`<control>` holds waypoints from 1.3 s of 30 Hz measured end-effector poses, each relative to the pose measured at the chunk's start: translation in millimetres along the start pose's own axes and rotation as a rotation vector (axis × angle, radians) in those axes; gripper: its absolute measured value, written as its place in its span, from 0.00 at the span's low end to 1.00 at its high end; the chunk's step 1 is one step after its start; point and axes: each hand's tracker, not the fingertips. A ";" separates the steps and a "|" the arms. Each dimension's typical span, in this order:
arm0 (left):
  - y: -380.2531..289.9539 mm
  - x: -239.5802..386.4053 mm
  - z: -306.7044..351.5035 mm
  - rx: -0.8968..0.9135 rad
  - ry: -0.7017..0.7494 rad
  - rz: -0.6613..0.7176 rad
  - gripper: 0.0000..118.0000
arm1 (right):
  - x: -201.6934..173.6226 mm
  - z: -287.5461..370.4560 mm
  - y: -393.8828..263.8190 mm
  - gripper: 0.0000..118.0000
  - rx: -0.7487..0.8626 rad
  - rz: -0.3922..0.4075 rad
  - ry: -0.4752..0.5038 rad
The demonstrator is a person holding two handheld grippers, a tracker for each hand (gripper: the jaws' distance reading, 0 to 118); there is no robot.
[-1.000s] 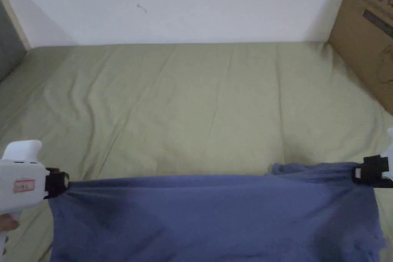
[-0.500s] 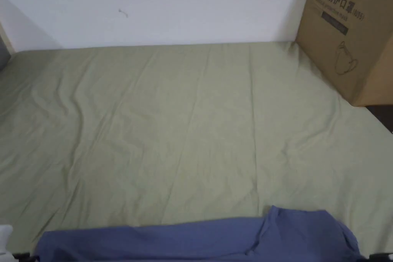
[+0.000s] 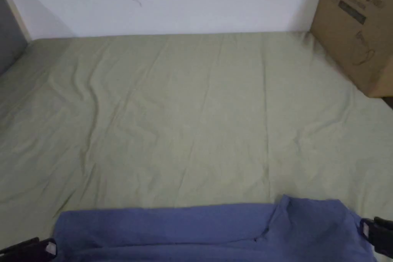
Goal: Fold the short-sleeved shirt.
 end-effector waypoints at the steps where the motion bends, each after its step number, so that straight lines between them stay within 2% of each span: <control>1: -3.9 -3.4 6.2 0.025 -0.044 0.035 0.49 | -14.6 3.9 2.5 0.15 0.019 -0.017 0.038; 2: -8.4 -8.4 10.4 0.047 -0.099 0.074 0.20 | -28.0 2.8 2.7 0.09 0.031 -0.033 0.084; 3: -13.5 -14.1 12.2 0.064 -0.134 0.116 0.04 | -42.5 1.1 2.6 0.07 0.040 -0.037 0.118; 4: -17.8 -19.6 12.7 0.070 -0.156 0.158 0.04 | -56.4 -1.9 2.3 0.03 0.032 -0.027 0.142; 6: -26.0 -30.9 13.6 0.064 -0.161 0.217 0.03 | -92.2 -12.2 1.5 0.02 -0.011 0.063 0.147; 8: -32.6 -36.9 14.6 0.068 -0.142 0.201 0.02 | -123.9 -13.7 -4.8 0.02 0.008 0.132 0.194; 9: -34.6 -40.8 14.8 0.059 -0.136 0.204 0.02 | -140.9 -18.3 -5.6 0.02 -0.027 0.150 0.247; 11: -37.8 -47.7 12.2 0.053 -0.139 0.208 0.02 | -163.0 -23.8 -11.5 0.02 -0.034 0.134 0.321; 15: -42.3 -64.7 2.5 0.077 -0.162 0.271 0.02 | -200.6 -33.7 -17.3 0.02 -0.079 0.206 0.352; 16: -42.3 -69.7 -3.0 0.070 -0.187 0.293 0.04 | -206.2 -35.1 -18.9 0.02 -0.098 0.207 0.372; 17: -42.3 -75.3 -9.5 0.050 -0.212 0.312 0.19 | -213.8 -36.4 -20.5 0.02 -0.122 0.216 0.399; 19: -42.4 -80.8 -29.6 -0.014 -0.269 0.328 0.84 | -224.3 -39.5 -25.0 0.02 -0.142 0.240 0.402; 21: -43.2 -83.4 -43.6 -0.024 -0.303 0.336 0.87 | -233.5 -41.1 -27.0 0.02 -0.166 0.281 0.399; 24: -42.5 -91.6 -68.2 -0.056 -0.310 0.373 0.87 | -239.0 -43.7 -26.7 0.02 -0.188 0.293 0.406; 31: -51.6 -122.8 -82.5 -0.009 -0.665 0.657 0.86 | -250.4 -49.0 -20.3 0.02 -0.221 0.284 0.415; 33: -56.1 -122.8 -93.4 -0.024 -0.727 0.698 0.77 | -254.0 -52.6 -19.0 0.02 -0.233 0.277 0.417; 34: -60.8 -128.0 -104.0 -0.037 -0.730 0.717 0.63 | -255.5 -53.9 -19.1 0.02 -0.237 0.275 0.416; 35: -60.6 -126.3 -110.8 -0.082 -0.712 0.704 0.45 | -257.0 -54.6 -19.4 0.02 -0.239 0.275 0.414; 36: -59.9 -122.2 -114.9 -0.092 -0.632 0.654 0.21 | -258.3 -54.3 -19.6 0.02 -0.239 0.276 0.414; 37: -60.5 -117.6 -118.7 -0.087 -0.572 0.630 0.13 | -258.7 -53.5 -19.7 0.02 -0.238 0.275 0.415; 38: -57.3 -99.2 -114.3 -0.128 -0.523 0.620 0.13 | -258.6 -53.3 -19.6 0.02 -0.237 0.274 0.418; 39: -56.6 -100.0 -113.9 -0.105 -0.604 0.661 0.13 | -258.5 -53.0 -19.4 0.02 -0.236 0.272 0.419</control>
